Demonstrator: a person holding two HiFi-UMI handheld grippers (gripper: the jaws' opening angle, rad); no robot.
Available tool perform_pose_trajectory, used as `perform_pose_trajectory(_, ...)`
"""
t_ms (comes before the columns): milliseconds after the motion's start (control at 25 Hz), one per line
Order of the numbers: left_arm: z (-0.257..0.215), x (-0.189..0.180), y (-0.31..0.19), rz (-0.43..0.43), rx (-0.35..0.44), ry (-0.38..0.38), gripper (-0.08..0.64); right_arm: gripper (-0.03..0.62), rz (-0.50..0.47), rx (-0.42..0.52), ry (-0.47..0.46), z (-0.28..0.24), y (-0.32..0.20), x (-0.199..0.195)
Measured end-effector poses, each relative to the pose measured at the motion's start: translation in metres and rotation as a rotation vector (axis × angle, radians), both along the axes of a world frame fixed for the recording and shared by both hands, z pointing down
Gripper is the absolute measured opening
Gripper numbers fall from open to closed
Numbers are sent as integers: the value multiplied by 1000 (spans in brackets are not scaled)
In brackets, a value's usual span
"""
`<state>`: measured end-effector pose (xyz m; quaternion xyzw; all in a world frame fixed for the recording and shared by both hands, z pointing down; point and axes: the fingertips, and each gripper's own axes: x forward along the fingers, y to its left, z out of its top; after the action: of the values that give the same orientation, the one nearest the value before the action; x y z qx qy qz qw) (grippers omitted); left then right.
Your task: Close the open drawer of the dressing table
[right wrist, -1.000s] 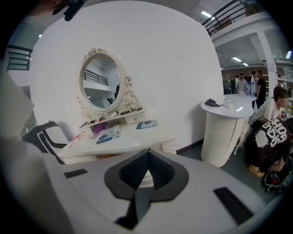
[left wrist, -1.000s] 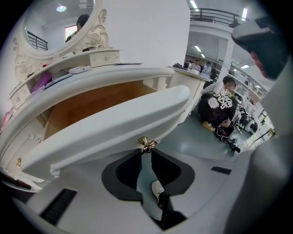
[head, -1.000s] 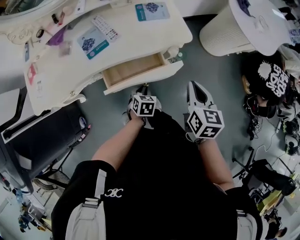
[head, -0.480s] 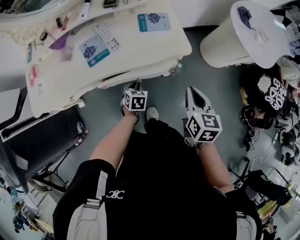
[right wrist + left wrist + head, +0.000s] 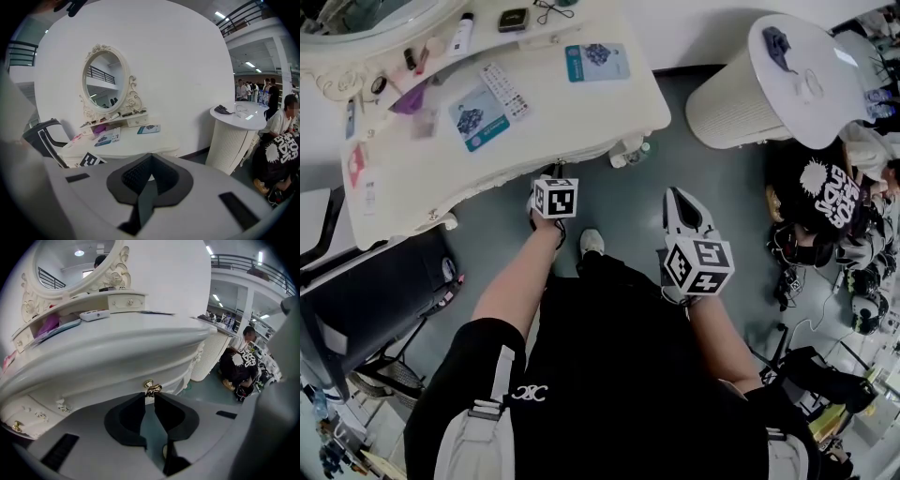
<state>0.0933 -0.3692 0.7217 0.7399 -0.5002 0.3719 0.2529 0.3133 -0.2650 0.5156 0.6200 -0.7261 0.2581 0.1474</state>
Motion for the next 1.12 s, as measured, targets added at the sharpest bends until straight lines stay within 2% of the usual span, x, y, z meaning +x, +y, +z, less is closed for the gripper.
perform_pose_trajectory(120,-3,0,1,-17,13,7,63,11,-13,-3,-2,-2,-4,-3)
perform_pose_trajectory(200,-11,-3,0,-39,25,16,8,11,-27,3,-9,-5,-8,-9)
perform_pose_trajectory(480,-58,-15,17,-78,71,103,8,11,-90,46,-45,-17,-26,-47)
perform_pose_trajectory(640,-107,-34,24,-139,141,157,8,11,-154,83,-69,-27,-35,-83)
perform_pose_trajectory(760,-144,-48,28,-150,193,186,8,11,-204,112,-91,-36,-41,-113)
perform_pose_trajectory(1120,-242,-113,57,-184,289,173,8,11,-339,232,-179,-93,-47,-211)
